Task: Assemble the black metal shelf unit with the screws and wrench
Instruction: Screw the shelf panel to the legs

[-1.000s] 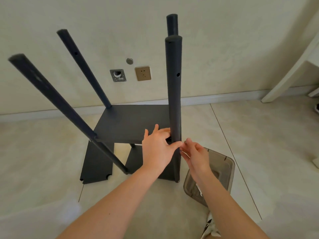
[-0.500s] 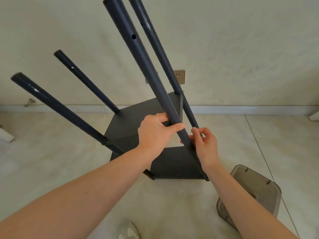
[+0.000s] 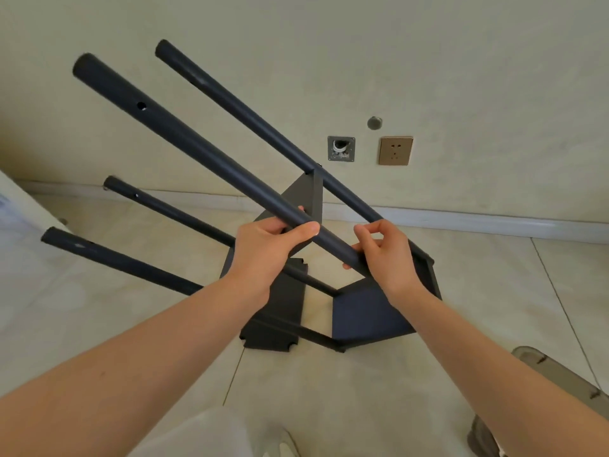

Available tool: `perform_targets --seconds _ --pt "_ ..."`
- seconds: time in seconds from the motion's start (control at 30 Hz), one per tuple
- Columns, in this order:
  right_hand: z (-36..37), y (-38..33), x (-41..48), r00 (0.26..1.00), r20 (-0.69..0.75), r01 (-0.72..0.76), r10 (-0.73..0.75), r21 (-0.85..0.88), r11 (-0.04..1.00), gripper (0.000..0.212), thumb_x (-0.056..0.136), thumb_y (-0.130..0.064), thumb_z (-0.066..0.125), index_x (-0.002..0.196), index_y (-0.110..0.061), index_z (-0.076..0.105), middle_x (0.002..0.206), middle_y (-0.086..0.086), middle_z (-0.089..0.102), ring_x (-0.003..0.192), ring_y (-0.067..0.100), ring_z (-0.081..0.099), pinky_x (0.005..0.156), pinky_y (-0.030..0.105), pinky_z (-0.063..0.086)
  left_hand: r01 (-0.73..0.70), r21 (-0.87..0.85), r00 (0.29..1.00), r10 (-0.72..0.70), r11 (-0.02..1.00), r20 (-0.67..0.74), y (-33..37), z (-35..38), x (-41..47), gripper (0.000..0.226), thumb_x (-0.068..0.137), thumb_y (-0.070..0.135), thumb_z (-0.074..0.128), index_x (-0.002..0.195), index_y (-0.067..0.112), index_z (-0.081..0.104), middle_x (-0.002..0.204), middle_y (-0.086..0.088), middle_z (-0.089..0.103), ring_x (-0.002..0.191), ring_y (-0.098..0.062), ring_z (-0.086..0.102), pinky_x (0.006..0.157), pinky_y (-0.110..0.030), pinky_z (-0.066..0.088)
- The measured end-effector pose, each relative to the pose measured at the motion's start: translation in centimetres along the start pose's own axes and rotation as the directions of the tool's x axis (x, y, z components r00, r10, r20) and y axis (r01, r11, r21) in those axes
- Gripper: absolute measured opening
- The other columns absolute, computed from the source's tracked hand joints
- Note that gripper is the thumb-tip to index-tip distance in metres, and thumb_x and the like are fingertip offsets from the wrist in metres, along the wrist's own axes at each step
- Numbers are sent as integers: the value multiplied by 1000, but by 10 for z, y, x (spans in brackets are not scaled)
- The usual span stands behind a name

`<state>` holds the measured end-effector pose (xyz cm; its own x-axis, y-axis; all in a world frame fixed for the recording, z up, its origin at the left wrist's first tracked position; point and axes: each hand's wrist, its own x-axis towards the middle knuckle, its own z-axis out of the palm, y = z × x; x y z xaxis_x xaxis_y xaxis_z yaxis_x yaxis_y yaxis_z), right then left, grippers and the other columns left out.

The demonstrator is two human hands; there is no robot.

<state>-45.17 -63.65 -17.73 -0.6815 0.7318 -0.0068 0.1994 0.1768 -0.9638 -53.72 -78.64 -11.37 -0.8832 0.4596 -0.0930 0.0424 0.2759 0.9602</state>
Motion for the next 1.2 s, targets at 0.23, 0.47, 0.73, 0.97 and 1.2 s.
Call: perform_targets --seconds 0.23,0.47,0.73,0.97,1.2 --pt "10 -4 -2 1000 28 -7 8 -59 998 10 100 -36 52 93 -31 49 60 -15 70 63 -6 67 62 17 40 63 -115 998 -61 991 18 -14 -17 0 8 82 31 80 82 38 76 86 14 77 99 -8 68 111 -46 42" --pt "3 -6 -5 996 70 -48 56 -113 992 13 100 -35 53 102 -22 55 67 -3 73 64 -2 68 67 13 41 242 -275 970 -235 930 58 -54 -20 -2 29 75 32 81 102 24 77 101 9 77 113 -15 64 116 -45 38" --pt "14 19 -20 984 145 -63 100 -239 969 14 98 -33 55 104 -21 54 72 -4 72 61 -5 66 61 8 39 427 -361 900 -427 829 84 -112 -19 -20 27 79 30 80 105 26 75 102 13 75 115 -13 62 112 -36 43" --pt "24 31 -26 958 251 -66 138 -275 959 14 98 -35 57 104 -22 54 88 -1 71 64 -2 69 54 1 41 574 -485 796 -590 660 139 -139 -23 -35 25 84 20 77 107 13 73 98 3 79 104 -10 69 93 -25 51" --pt "21 31 -32 956 263 -55 131 -277 959 15 97 -37 57 103 -23 55 79 -5 72 66 -3 69 61 8 40 554 -377 822 -561 742 103 -137 -27 -39 18 84 24 78 99 16 75 90 8 79 101 -8 69 84 -21 49"
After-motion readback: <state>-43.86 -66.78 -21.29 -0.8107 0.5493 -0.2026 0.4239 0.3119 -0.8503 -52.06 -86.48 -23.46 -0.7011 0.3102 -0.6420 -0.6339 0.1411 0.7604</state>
